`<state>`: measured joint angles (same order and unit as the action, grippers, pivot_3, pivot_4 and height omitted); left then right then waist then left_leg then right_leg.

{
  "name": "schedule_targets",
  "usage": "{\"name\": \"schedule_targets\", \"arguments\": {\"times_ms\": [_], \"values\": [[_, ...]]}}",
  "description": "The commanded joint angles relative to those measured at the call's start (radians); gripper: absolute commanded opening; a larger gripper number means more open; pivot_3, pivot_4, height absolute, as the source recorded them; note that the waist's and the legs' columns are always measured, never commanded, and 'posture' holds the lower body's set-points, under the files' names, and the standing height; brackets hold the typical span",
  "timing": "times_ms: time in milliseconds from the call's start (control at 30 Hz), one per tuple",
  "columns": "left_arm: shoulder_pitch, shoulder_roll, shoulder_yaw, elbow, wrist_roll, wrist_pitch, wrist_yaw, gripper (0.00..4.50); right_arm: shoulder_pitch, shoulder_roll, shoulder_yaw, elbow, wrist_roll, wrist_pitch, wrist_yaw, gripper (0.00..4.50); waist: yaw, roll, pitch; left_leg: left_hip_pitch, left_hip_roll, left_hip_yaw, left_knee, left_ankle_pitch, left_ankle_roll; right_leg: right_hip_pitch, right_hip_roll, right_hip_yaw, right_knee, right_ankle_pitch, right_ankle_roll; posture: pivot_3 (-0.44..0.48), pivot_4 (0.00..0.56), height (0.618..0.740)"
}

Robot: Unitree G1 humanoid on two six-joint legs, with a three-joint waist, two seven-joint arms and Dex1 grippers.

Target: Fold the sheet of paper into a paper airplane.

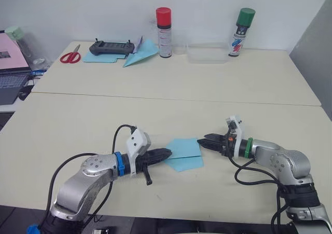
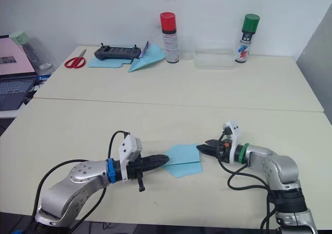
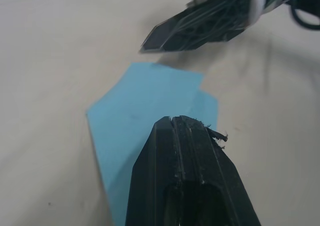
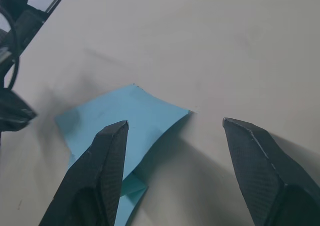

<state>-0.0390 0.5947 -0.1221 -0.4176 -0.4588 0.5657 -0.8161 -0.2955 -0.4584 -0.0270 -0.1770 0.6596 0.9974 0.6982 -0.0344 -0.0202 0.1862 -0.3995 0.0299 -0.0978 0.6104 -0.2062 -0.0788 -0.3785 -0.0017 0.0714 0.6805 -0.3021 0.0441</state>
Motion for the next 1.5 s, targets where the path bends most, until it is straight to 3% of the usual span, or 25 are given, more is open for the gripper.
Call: {"name": "schedule_targets", "arguments": {"times_ms": [33,500,1033,1367,1500], "values": [[-0.010,0.000,-0.033,0.017,0.046,-0.027,0.004,0.03,-0.002,-0.015,-0.035,-0.048,0.048,0.017,0.017,3.15,0.000,0.000,0.000,0.000,0.000,0.000,0.000,0.000,0.000,0.000,0.000,0.000,0.000,0.000,0.000,0.000,0.150,0.740],[0.015,0.033,-0.104,0.067,0.138,-0.039,-0.021,0.03,-0.025,-0.046,0.033,-0.006,0.049,0.085,0.027,3.15,0.000,0.000,0.000,0.000,0.000,0.000,0.000,0.000,0.000,0.000,0.000,0.000,0.000,0.000,0.000,0.000,0.150,0.740],[0.009,0.021,-0.121,0.084,0.148,-0.051,-0.029,0.03,-0.125,0.067,0.058,0.049,0.099,0.290,-0.004,3.15,-0.009,0.000,-0.001,0.001,0.000,0.000,0.000,0.000,0.000,0.000,0.000,0.000,0.000,0.000,0.000,0.000,0.150,0.740],[0.012,0.020,-0.119,0.084,0.149,-0.056,-0.025,0.03,-0.133,-0.001,-0.001,0.015,0.135,0.398,-0.032,3.15,-0.007,0.000,-0.001,0.000,0.000,0.000,0.000,0.000,0.000,0.000,0.000,0.000,0.000,0.000,0.000,0.000,0.150,0.740],[0.010,0.013,-0.123,0.090,0.152,-0.062,-0.022,0.03,-0.161,0.013,-0.097,-0.037,0.192,0.602,-0.101,3.15,-0.007,0.000,-0.001,0.000,0.000,0.000,0.000,0.000,0.000,0.000,0.000,0.000,0.000,0.000,0.000,0.000,0.150,0.740]]}}
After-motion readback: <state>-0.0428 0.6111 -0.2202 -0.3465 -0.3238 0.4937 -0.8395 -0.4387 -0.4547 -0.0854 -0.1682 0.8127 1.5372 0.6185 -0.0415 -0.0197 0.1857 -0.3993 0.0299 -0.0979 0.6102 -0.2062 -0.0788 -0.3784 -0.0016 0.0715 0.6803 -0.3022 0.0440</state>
